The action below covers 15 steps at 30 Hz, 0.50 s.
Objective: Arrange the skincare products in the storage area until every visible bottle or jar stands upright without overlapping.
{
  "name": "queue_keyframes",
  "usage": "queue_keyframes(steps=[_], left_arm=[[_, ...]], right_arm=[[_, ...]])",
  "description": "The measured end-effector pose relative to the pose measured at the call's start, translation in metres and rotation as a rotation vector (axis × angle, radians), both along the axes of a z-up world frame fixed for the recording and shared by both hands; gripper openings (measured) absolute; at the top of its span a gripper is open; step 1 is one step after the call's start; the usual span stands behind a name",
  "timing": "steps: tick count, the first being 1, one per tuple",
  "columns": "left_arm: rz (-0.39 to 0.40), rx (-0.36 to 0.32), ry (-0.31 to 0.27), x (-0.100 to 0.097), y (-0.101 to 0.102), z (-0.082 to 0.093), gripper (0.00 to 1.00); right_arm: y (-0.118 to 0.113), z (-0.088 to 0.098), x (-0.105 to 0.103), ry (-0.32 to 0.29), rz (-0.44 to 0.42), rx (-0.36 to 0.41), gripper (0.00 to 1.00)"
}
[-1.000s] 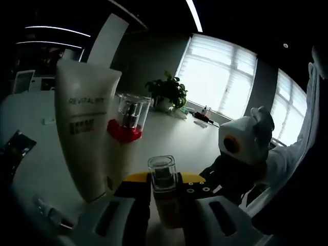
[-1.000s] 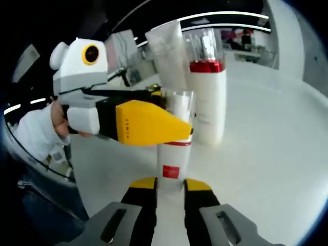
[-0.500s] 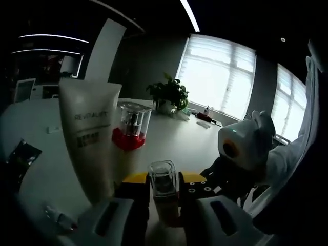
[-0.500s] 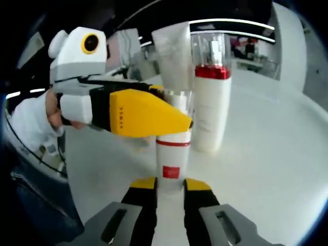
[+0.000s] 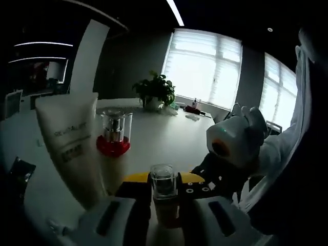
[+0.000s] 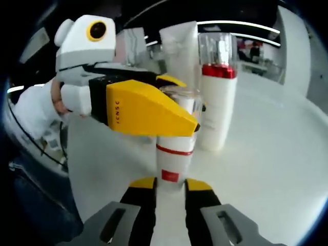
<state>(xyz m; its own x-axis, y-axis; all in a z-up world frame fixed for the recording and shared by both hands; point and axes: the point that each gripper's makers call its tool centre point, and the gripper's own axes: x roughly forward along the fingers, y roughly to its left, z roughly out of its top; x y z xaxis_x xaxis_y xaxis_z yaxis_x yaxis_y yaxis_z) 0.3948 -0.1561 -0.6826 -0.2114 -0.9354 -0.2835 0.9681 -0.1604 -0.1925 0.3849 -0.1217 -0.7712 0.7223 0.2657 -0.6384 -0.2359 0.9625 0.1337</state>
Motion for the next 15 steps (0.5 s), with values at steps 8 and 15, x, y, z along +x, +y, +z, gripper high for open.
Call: queue_keyframes(steps=[8, 15], left_arm=[[-0.078, -0.018, -0.03, -0.005, 0.003, 0.001, 0.14], [-0.088, -0.026, -0.063, -0.005, 0.004, 0.001, 0.14]], right_arm=[[0.001, 0.005, 0.0, -0.021, 0.001, 0.009, 0.15], [0.004, 0.007, 0.007, -0.021, -0.002, -0.012, 0.12]])
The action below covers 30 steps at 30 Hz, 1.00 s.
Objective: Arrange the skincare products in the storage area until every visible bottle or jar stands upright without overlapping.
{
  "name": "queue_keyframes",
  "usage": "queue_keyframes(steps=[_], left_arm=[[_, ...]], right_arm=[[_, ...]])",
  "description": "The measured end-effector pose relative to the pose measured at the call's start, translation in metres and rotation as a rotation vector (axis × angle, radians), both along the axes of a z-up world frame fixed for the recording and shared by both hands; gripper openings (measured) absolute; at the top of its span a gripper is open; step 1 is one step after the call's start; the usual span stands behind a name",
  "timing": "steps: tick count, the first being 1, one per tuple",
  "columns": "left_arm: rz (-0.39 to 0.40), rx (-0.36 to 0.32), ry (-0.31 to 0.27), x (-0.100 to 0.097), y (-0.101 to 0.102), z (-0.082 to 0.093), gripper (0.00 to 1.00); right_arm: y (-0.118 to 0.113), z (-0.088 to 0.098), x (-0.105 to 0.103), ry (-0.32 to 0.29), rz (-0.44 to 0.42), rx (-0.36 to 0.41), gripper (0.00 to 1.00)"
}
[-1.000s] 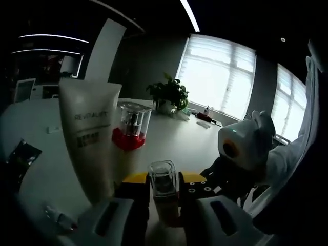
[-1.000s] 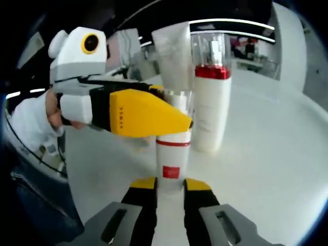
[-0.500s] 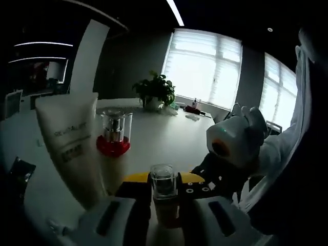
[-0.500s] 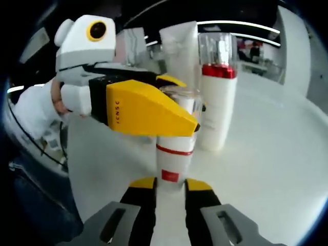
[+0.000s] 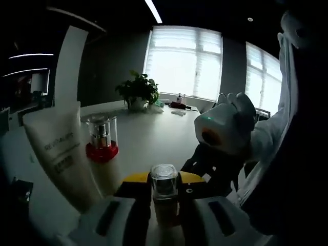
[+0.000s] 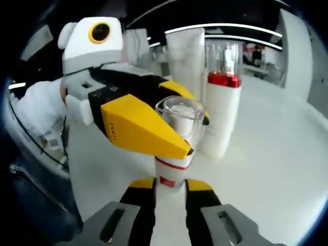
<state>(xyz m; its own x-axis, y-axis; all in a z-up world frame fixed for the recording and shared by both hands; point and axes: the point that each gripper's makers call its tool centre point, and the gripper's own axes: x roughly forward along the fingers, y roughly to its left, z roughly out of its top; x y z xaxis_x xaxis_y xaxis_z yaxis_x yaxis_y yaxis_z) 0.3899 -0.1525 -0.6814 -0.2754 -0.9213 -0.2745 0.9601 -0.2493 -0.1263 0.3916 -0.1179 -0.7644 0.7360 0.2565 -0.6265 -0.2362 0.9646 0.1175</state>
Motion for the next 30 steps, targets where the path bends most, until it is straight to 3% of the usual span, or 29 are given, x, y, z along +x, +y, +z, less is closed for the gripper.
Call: queue_keyframes(steps=[5, 11, 17, 18, 21, 23, 25, 30], left_arm=[[0.012, -0.005, -0.005, 0.002, 0.0, 0.002, 0.17], [0.015, -0.004, -0.004, 0.003, 0.0, 0.001, 0.16], [-0.045, -0.026, 0.016, -0.003, 0.006, 0.001, 0.15], [-0.046, -0.034, 0.046, -0.002, 0.007, 0.001, 0.15], [0.014, -0.054, 0.077, 0.009, 0.008, 0.002, 0.15], [0.001, -0.053, 0.05, 0.006, 0.01, 0.002, 0.15], [0.0, -0.052, 0.004, 0.002, 0.01, 0.001, 0.15], [0.026, -0.047, -0.003, 0.002, 0.01, 0.001, 0.16]], right_arm=[[-0.004, -0.001, 0.0, -0.013, -0.005, -0.072, 0.11], [-0.003, -0.001, 0.001, -0.013, -0.011, -0.044, 0.11], [0.0, 0.015, 0.009, -0.084, 0.012, 0.042, 0.17], [-0.002, 0.016, 0.01, -0.086, 0.007, 0.042, 0.18], [0.001, 0.017, 0.011, -0.079, 0.027, 0.03, 0.13], [0.003, 0.015, 0.012, -0.076, 0.033, -0.02, 0.12], [0.005, 0.014, 0.014, -0.069, 0.012, -0.023, 0.12], [0.002, 0.014, 0.012, -0.078, -0.012, -0.055, 0.12]])
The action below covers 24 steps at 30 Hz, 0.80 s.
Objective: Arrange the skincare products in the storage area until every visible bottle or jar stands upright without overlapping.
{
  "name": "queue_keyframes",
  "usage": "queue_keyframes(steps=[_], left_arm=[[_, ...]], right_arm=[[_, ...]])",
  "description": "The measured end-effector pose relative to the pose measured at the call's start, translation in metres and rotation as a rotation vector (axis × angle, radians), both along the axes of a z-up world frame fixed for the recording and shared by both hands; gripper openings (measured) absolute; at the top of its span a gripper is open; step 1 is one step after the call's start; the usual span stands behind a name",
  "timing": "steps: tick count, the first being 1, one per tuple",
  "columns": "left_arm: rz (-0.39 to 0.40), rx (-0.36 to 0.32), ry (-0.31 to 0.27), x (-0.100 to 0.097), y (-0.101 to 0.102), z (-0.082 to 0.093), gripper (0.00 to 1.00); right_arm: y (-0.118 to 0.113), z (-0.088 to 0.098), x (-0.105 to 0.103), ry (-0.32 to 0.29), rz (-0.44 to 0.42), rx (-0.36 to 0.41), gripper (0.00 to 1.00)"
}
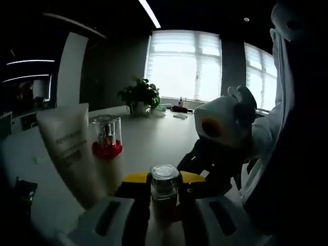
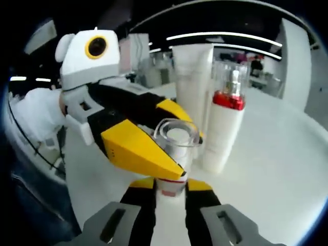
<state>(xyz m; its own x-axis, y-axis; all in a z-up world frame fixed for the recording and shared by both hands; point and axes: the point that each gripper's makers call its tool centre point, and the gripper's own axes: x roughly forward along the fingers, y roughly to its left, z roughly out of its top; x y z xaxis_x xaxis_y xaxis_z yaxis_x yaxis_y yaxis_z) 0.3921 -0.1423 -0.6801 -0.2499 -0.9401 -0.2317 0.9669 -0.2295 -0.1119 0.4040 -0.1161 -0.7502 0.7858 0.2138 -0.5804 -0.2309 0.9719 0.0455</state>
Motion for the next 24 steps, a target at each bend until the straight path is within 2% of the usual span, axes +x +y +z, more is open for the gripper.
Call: queue_keyframes(steps=[3, 7, 11, 14, 17, 21, 24], left_arm=[[0.035, 0.001, 0.025, 0.004, -0.004, 0.0, 0.16], [0.046, 0.005, 0.008, 0.005, -0.009, 0.0, 0.15], [0.092, 0.025, 0.003, 0.013, -0.007, -0.001, 0.14], [0.1, 0.039, -0.022, 0.019, -0.002, 0.0, 0.15], [0.128, 0.04, -0.009, 0.029, 0.009, 0.004, 0.19], [0.126, 0.029, 0.014, 0.036, 0.02, 0.007, 0.16], [0.161, 0.047, 0.029, 0.048, 0.029, 0.005, 0.16]], right_arm=[[-0.007, 0.0, 0.001, 0.004, -0.023, -0.028, 0.12], [-0.013, 0.0, 0.004, 0.013, -0.088, -0.032, 0.11], [-0.016, 0.0, 0.01, 0.006, -0.168, -0.047, 0.11], [-0.016, 0.0, 0.014, 0.004, -0.208, -0.083, 0.11], [-0.018, 0.0, 0.016, 0.005, -0.269, -0.087, 0.11], [-0.022, -0.001, 0.022, 0.002, -0.307, -0.114, 0.11], [-0.03, 0.0, 0.024, 0.003, -0.368, -0.11, 0.12]])
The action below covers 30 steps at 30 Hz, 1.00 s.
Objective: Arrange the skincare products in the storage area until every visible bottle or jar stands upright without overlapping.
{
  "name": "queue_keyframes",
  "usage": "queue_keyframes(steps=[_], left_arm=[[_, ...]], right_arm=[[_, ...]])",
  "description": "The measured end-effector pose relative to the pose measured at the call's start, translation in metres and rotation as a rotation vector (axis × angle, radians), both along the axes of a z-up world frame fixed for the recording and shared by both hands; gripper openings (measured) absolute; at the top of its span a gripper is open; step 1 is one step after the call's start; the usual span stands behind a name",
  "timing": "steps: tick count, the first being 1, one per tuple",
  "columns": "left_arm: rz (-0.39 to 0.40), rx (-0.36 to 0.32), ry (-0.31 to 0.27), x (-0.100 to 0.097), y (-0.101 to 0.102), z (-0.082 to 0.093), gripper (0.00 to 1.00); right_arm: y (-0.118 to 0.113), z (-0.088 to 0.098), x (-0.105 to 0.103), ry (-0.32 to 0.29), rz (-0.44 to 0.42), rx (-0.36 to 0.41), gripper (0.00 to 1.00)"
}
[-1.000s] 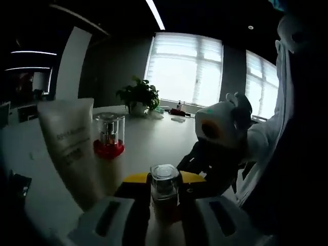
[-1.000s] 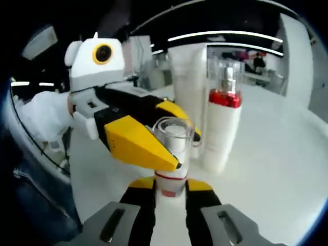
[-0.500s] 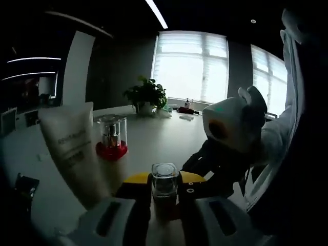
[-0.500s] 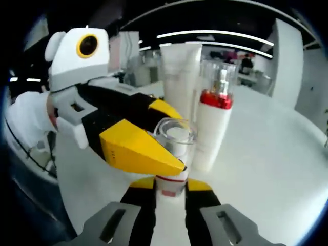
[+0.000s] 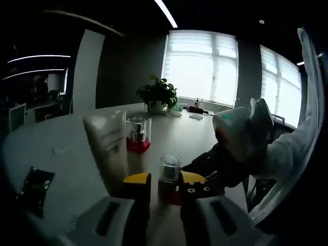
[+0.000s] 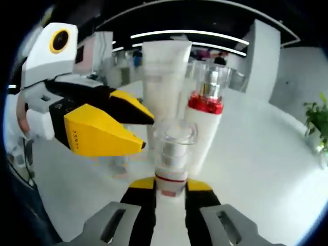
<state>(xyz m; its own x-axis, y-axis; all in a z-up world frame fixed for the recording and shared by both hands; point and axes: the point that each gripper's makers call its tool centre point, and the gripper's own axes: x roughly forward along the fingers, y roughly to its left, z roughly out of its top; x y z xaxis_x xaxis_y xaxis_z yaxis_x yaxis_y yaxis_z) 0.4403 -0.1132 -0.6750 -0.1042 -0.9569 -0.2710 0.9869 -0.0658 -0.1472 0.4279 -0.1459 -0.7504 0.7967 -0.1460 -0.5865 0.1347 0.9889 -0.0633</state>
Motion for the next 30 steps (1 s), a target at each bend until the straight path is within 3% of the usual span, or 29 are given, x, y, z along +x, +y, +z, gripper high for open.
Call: queue_keyframes(steps=[9, 18, 30], left_arm=[[0.016, 0.044, 0.034, 0.012, 0.018, -0.009, 0.16], [0.024, 0.045, 0.054, 0.017, 0.03, -0.01, 0.17], [0.035, 0.039, 0.064, 0.02, 0.032, -0.01, 0.16]], right_arm=[[-0.009, 0.0, 0.006, 0.004, -0.049, -0.049, 0.12], [-0.014, 0.001, 0.006, -0.01, -0.112, -0.007, 0.12], [-0.012, -0.002, 0.008, -0.005, -0.097, -0.026, 0.12]])
